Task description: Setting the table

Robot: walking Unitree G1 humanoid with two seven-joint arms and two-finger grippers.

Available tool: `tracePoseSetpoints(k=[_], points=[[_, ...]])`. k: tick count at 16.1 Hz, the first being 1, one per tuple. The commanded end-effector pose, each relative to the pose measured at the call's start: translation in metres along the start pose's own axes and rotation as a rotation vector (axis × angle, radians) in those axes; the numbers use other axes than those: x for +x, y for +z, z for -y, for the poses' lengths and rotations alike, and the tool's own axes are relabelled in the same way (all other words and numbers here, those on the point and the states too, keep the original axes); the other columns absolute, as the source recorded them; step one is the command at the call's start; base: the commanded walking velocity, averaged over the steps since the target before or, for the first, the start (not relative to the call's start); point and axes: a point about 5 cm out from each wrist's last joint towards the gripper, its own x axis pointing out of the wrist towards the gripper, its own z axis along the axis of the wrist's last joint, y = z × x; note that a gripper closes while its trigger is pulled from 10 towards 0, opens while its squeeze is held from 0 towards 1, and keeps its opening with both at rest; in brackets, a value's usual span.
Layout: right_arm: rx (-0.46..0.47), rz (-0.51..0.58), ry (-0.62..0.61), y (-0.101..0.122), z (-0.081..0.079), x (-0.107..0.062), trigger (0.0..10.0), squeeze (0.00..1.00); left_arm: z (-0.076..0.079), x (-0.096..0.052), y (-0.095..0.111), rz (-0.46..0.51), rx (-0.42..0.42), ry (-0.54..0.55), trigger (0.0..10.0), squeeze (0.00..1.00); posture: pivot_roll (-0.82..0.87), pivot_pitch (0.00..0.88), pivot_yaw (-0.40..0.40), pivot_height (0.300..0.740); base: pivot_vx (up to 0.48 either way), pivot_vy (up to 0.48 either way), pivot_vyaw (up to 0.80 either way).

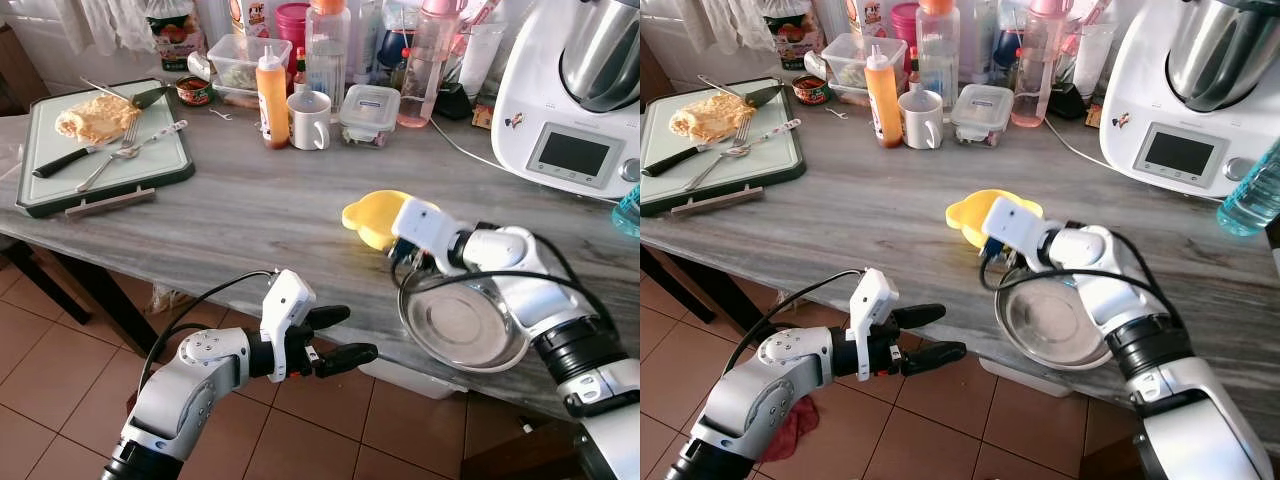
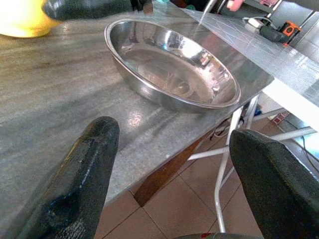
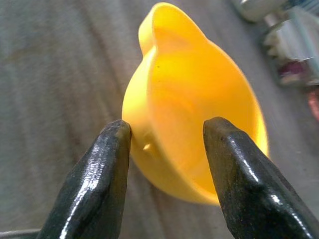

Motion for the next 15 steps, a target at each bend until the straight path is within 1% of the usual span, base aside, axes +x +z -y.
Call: tracePoseSetpoints(k=[1, 5, 8, 9, 11, 12, 13, 15], points=[[-0.013, 0.041, -0.043, 0.010, 0.010, -0.005, 10.0, 1.00, 0.003, 0.001, -0.002, -0.017, 0.008, -0.003, 10.0, 0.00, 0.07, 0.108, -0.016, 0.740, 0.000, 0.000, 0.00], [-0.022, 0.080, -0.078, 0.017, 0.015, -0.014, 10.0, 1.00, 0.003, 0.001, -0.003, -0.019, 0.008, -0.004, 10.0, 0.00, 0.07, 0.108, -0.016, 0.740, 0.000, 0.000, 0.00], [-0.023, 0.107, -0.117, 0.019, 0.012, -0.024, 10.0, 1.00, 0.004, 0.002, -0.002, -0.020, 0.010, -0.009, 10.0, 0.00, 0.06, 0.105, -0.013, 0.740, 0.000, 0.000, 0.00], [-0.009, 0.140, -0.186, 0.022, 0.014, -0.033, 10.0, 1.00, 0.005, 0.003, 0.000, -0.020, 0.012, -0.011, 10.0, 0.00, 0.06, 0.104, -0.010, 0.740, 0.000, 0.000, 0.00], [0.055, 0.186, -0.284, 0.023, 0.012, -0.047, 10.0, 1.00, 0.004, 0.003, 0.001, -0.017, 0.015, -0.012, 10.0, 0.00, 0.06, 0.100, -0.004, 0.740, 0.000, 0.000, 0.00], [0.075, 0.190, -0.313, 0.022, 0.009, -0.051, 10.0, 1.00, 0.004, 0.003, 0.002, -0.017, 0.017, -0.012, 10.0, 0.00, 0.06, 0.100, -0.004, 0.740, 0.000, 0.000, 0.00], [0.125, 0.187, -0.374, 0.016, 0.003, -0.062, 10.0, 1.00, 0.003, 0.002, 0.003, -0.018, 0.018, -0.011, 10.0, 0.00, 0.06, 0.100, -0.004, 0.740, 0.000, 0.000, 0.00], [0.174, 0.185, -0.419, 0.010, -0.003, -0.070, 10.0, 1.00, 0.001, 0.002, 0.002, -0.019, 0.020, -0.012, 10.0, 0.00, 0.04, 0.095, 0.004, 0.740, 0.000, 0.000, 0.00]])
